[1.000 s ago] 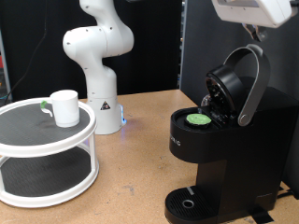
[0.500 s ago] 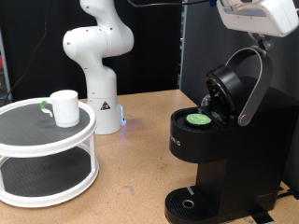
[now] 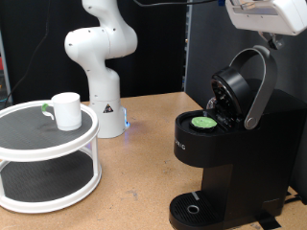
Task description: Make a cup of coffee with the keurig machine
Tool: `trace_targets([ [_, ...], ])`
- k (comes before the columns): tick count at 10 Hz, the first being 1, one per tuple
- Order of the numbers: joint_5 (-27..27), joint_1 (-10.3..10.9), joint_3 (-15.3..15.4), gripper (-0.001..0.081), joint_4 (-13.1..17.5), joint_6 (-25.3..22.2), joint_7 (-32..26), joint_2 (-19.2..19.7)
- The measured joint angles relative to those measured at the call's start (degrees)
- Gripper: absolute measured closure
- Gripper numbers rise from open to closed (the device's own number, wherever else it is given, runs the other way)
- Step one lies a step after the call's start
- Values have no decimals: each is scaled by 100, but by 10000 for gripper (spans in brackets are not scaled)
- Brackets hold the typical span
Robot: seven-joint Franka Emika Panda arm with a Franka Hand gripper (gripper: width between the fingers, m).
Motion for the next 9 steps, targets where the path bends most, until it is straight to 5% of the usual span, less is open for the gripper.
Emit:
trace_targets([
  [5, -9, -5, 47, 805, -187, 5, -130, -21],
  [9, 229, -70, -200, 805, -615, -263, -996, -400],
])
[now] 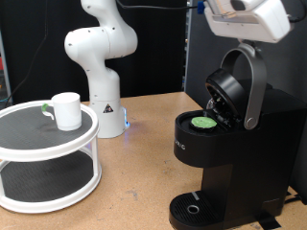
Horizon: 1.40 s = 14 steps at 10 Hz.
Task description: Make a cup of coffee with the keurig machine
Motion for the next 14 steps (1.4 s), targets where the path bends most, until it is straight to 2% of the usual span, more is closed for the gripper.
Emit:
trace_targets([
  [4, 2, -139, -336, 805, -309, -300, -365, -329],
  [9, -688, -397, -362, 805, -451, -121, 236, -361],
  [14, -942, -534, -412, 805, -591, -116, 88, -326],
])
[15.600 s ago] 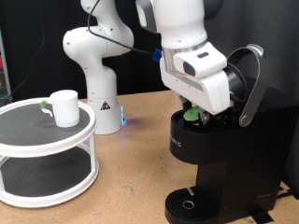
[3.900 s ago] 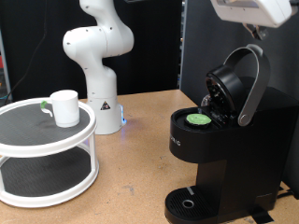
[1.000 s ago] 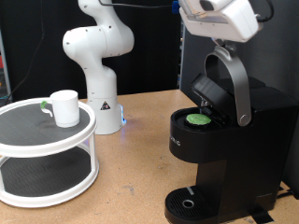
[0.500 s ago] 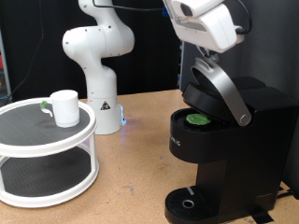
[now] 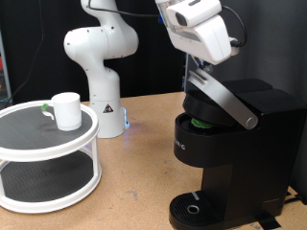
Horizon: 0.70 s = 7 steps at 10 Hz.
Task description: Make a cup of coffee with the keurig machine
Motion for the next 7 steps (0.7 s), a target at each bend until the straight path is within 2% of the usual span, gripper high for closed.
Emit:
trace_targets([
  [4, -18, -76, -131, 805, -131, -1, -454, -4],
  [7, -171, -152, -161, 805, -247, 49, -491, -5],
])
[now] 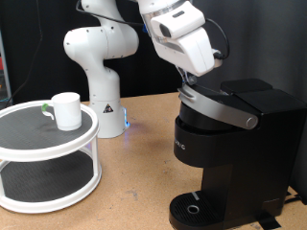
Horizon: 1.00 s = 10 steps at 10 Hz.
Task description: Make a cup of coffee with the keurig machine
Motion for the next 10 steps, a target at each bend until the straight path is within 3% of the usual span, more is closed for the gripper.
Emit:
trace_targets([
  [8, -390, -3, 25, 805, -491, 708, 88, 180],
  [10, -390, -3, 22, 805, -492, 730, 88, 183],
])
